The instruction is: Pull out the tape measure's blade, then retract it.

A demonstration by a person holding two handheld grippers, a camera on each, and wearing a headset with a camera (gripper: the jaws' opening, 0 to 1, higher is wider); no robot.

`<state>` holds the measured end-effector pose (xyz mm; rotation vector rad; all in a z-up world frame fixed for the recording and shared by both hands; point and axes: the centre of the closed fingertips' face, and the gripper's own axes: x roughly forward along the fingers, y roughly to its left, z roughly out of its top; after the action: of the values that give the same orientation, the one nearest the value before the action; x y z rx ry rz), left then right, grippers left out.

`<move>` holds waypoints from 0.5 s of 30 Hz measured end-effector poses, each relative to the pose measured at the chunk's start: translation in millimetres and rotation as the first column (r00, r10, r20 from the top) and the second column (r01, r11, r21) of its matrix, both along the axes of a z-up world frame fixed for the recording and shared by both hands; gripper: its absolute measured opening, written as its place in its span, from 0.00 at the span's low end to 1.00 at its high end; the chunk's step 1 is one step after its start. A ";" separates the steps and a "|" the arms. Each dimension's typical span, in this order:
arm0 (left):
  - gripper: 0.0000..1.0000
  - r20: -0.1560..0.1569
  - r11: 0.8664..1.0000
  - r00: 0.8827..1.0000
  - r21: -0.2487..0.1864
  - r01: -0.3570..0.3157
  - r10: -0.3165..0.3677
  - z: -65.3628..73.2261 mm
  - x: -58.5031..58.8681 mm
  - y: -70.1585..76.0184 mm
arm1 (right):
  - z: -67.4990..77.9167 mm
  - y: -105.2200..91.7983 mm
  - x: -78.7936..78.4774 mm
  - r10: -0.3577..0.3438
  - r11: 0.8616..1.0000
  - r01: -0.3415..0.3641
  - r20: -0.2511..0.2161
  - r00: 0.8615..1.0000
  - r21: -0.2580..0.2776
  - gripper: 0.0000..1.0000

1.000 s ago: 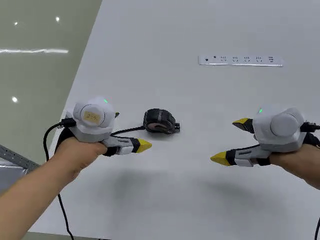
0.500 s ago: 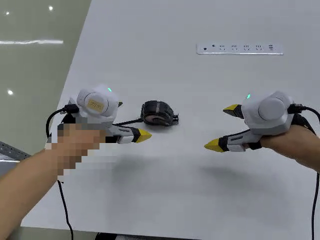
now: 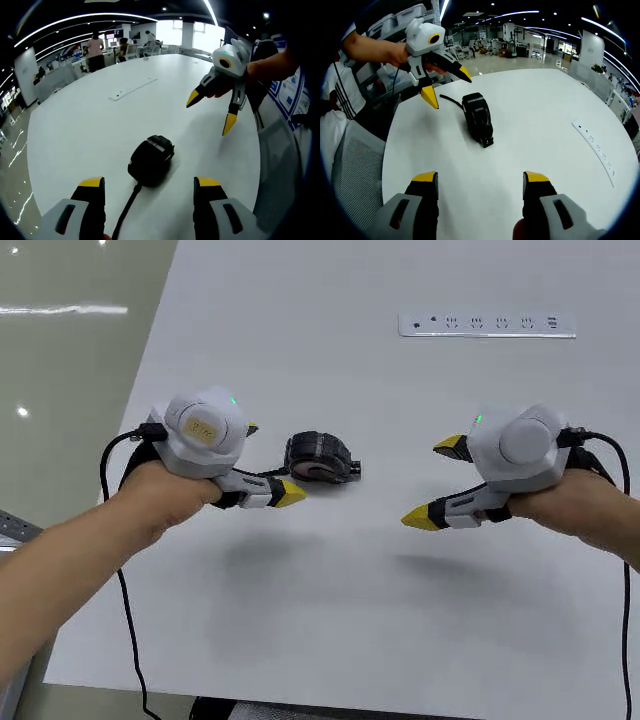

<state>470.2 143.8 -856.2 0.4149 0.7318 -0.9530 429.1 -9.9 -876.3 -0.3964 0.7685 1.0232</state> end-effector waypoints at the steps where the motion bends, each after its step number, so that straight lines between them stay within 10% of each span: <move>1: 0.69 -0.001 1.000 1.000 0.001 0.003 -0.003 -0.3 0.6 -0.8 | -0.6 0.4 0.6 0.003 1.000 -0.003 -0.001 1.000 -0.001 0.70; 15: 0.66 -0.004 0.996 0.996 0.020 0.084 -0.084 -6.8 8.3 -16.3 | -10.4 11.6 11.9 0.059 0.998 -0.059 -0.006 0.998 -0.015 0.68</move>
<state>478.5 127.4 -863.1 0.4644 0.7318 -1.0258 441.0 1.6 -886.7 -0.4312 0.7733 1.0746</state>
